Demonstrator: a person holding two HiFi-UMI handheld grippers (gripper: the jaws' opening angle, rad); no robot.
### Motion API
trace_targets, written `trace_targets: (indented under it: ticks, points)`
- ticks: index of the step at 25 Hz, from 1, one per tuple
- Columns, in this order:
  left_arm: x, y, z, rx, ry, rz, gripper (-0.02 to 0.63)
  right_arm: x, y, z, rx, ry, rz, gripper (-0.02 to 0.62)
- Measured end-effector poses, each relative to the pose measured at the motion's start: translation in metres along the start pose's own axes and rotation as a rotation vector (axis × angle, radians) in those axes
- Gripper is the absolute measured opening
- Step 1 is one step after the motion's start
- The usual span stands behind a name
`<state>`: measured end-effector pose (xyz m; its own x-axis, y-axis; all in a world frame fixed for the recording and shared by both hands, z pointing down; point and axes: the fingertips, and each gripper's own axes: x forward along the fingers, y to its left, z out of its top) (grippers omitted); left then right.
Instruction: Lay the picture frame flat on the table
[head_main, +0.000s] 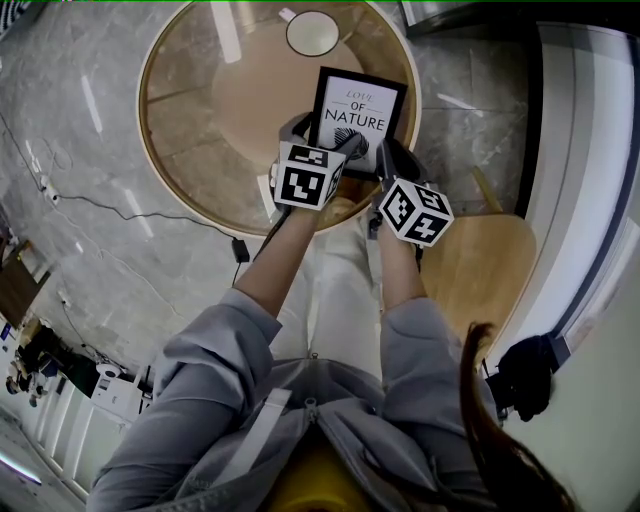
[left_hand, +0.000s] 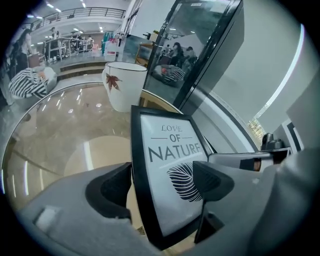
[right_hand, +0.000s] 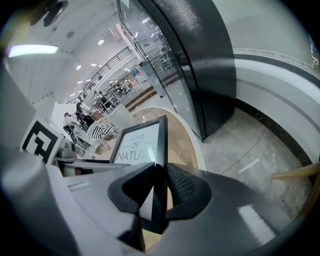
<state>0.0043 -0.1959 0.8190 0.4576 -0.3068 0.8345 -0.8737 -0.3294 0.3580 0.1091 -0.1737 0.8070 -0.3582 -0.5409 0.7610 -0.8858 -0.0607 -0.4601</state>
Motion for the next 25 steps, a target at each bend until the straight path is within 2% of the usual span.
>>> trace_targets:
  ticks: [4, 6, 8, 13, 14, 17, 20, 25]
  points:
    - [0.001, -0.006, 0.000, 0.024, 0.009, -0.008, 0.430, 0.003, -0.005, -0.003, -0.012, 0.025, -0.029, 0.074]
    - [-0.001, -0.005, -0.001, 0.022, 0.007, -0.008, 0.430, 0.005, -0.006, -0.004, -0.020, 0.030, -0.043, 0.075]
    - [-0.007, 0.000, 0.000, 0.015, -0.008, 0.006, 0.430, 0.003, -0.008, -0.002, -0.025, 0.023, -0.062, 0.112]
    - [-0.032, 0.007, 0.005, 0.001, -0.066, 0.033, 0.413, -0.014, -0.006, 0.002, -0.050, 0.014, -0.081, 0.109]
    - [-0.041, 0.007, 0.007, 0.006, -0.086, 0.043, 0.373, -0.020, -0.003, 0.003, -0.062, 0.012, -0.082, 0.096]
    - [-0.071, 0.005, 0.017, 0.047, -0.132, 0.062, 0.186, -0.040, 0.013, 0.013, -0.102, -0.005, -0.082, 0.036]
    - [-0.098, -0.010, 0.029, 0.086, -0.152, 0.035, 0.014, -0.064, 0.032, 0.029, -0.136, -0.032, -0.075, 0.009]
    - [-0.159, -0.036, 0.046, 0.118, -0.187, 0.030, 0.006, -0.118, 0.069, 0.050, -0.185, -0.046, -0.058, 0.000]
